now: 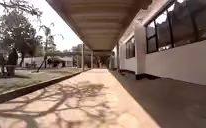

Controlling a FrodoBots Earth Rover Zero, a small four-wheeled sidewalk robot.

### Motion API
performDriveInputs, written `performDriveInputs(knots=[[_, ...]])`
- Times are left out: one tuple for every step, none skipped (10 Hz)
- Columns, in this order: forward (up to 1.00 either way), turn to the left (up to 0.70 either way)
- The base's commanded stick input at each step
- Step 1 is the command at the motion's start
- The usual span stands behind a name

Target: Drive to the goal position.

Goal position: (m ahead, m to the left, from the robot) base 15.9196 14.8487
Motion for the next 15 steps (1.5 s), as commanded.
performDriveInputs(knots=[[0.5, 0.0], [0.5, 0.0], [0.5, 0.0], [0.5, 0.0], [0.5, 0.0], [0.5, 0.0], [0.5, 0.0], [0.5, 0.0], [0.5, 0.0], [0.5, 0.0], [0.5, 0.0], [0.5, 0.0], [0.5, 0.0], [0.5, 0.0], [0.5, 0.0]])
